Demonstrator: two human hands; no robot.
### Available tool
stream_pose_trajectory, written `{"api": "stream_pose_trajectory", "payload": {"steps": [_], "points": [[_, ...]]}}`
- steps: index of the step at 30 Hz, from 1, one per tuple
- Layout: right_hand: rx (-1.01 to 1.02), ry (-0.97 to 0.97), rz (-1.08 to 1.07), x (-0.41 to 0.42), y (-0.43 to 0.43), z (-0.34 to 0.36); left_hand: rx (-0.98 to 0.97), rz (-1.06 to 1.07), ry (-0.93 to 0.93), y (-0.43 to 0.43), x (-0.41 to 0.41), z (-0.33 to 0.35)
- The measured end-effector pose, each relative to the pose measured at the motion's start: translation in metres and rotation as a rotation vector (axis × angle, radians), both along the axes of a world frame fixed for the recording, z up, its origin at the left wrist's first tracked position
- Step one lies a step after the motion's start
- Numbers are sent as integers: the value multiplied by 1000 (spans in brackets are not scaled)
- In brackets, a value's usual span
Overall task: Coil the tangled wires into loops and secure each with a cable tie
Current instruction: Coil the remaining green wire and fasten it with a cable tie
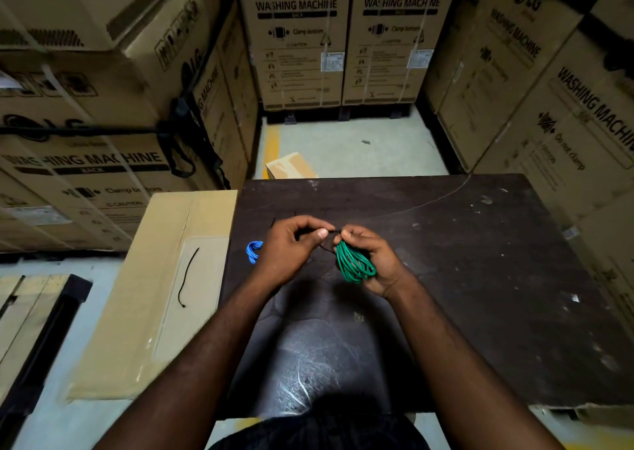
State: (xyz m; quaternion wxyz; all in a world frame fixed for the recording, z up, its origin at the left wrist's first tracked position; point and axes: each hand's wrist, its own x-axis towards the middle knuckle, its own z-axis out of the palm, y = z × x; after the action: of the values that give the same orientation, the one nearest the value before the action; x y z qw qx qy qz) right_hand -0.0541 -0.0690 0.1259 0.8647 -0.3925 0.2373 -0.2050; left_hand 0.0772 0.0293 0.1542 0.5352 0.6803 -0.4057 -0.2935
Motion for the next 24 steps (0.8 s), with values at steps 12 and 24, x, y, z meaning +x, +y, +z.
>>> {"api": "stream_pose_trajectory", "payload": {"steps": [12, 24], "points": [[-33, 0, 18, 1, 1, 4, -2, 0, -76, 0, 3, 0], [-162, 56, 92, 4, -2, -2, -13, 57, -94, -4, 3, -2]]}}
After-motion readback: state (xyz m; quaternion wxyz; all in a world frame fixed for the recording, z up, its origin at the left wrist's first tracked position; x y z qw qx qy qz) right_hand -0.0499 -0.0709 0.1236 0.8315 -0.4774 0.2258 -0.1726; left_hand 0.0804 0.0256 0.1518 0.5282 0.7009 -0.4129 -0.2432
